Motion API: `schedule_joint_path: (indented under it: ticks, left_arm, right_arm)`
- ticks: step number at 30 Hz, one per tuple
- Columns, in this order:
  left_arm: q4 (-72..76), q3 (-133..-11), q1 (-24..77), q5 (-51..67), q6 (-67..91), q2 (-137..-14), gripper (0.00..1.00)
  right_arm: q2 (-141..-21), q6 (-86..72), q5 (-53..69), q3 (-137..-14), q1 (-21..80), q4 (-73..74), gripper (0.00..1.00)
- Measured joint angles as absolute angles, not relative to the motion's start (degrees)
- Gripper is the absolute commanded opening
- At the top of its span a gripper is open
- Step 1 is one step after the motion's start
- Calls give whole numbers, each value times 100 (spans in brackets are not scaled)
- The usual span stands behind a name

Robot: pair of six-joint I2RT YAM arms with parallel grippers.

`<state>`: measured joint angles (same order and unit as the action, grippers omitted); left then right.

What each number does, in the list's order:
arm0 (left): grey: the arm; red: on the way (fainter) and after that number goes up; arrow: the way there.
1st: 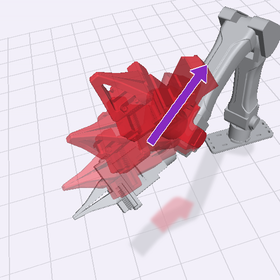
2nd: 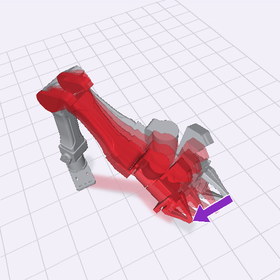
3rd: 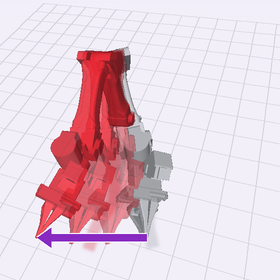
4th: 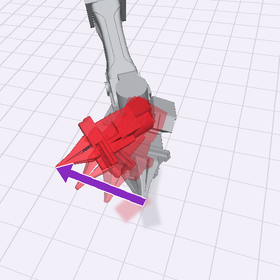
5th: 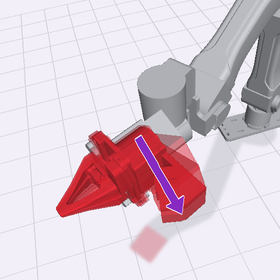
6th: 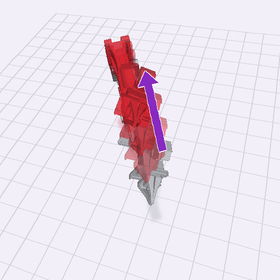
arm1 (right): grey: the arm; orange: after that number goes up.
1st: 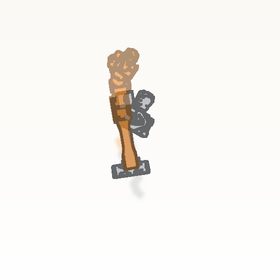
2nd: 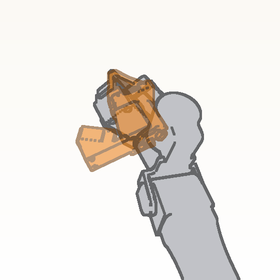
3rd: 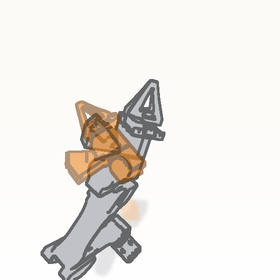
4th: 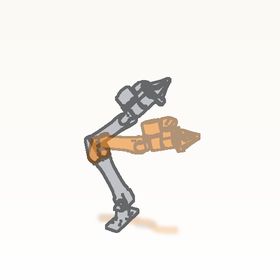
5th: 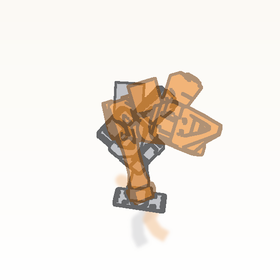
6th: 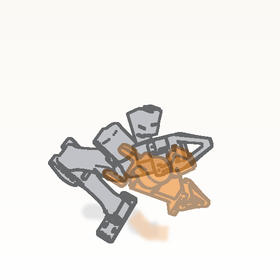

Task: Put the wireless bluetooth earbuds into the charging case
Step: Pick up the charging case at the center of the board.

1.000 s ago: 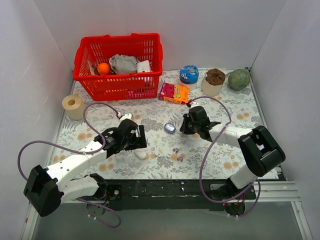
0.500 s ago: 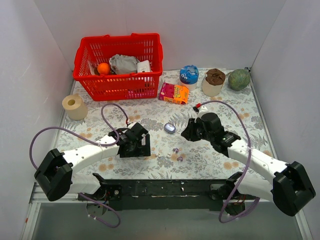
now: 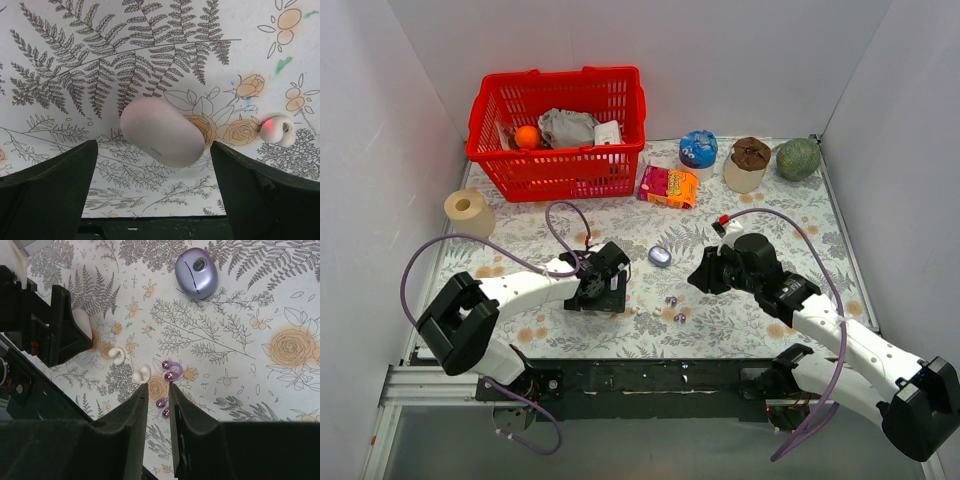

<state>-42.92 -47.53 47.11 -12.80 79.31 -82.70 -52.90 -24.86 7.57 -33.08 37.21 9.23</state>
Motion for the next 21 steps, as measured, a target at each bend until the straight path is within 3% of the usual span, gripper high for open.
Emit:
schedule_joint_path:
  ticks: [10,21]
  left_arm:
    - [-4176,-4783,4711,-1297,7693,-8606,72]
    - [-3870,-4727,4711,-1197,7926,-8648,70]
  right_arm:
    - [-5004,-2377,775,-3308,3723,1179,31]
    - [-4930,-2403,790,-3308,3726,1330,31]
